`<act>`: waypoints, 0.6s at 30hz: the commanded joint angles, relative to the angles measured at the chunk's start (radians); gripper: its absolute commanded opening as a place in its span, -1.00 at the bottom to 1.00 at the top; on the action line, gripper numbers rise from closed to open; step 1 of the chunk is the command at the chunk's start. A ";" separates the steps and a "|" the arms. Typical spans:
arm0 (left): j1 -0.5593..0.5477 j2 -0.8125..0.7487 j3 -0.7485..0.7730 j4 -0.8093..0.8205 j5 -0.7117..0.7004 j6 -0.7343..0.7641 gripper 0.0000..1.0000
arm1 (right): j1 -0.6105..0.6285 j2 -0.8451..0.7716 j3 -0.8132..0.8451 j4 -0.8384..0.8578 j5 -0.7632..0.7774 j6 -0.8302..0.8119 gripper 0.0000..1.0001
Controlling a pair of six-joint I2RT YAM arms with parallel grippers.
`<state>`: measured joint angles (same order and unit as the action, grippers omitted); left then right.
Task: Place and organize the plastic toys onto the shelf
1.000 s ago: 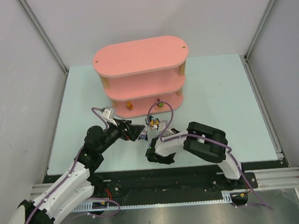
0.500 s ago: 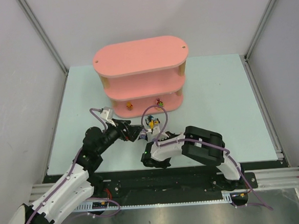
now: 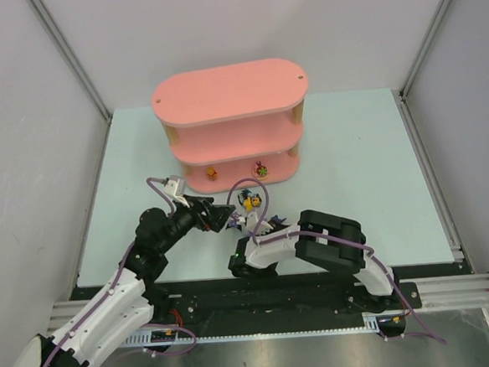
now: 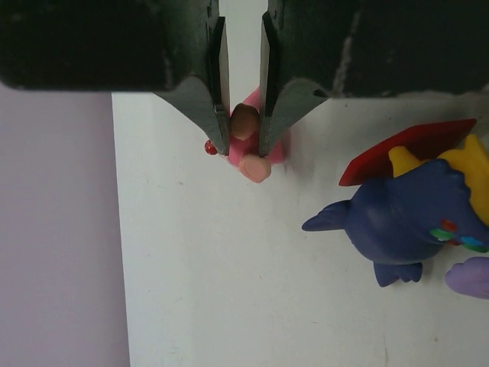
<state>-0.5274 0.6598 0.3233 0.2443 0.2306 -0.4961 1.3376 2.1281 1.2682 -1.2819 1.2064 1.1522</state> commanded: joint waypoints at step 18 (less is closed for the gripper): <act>-0.005 0.017 0.019 0.016 0.003 0.027 1.00 | 0.046 -0.037 0.025 0.216 -0.109 -0.167 0.28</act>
<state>-0.5274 0.6800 0.3233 0.2447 0.2310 -0.4885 1.3678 2.0941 1.2835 -1.2087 1.1828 1.0363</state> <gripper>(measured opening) 0.996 0.612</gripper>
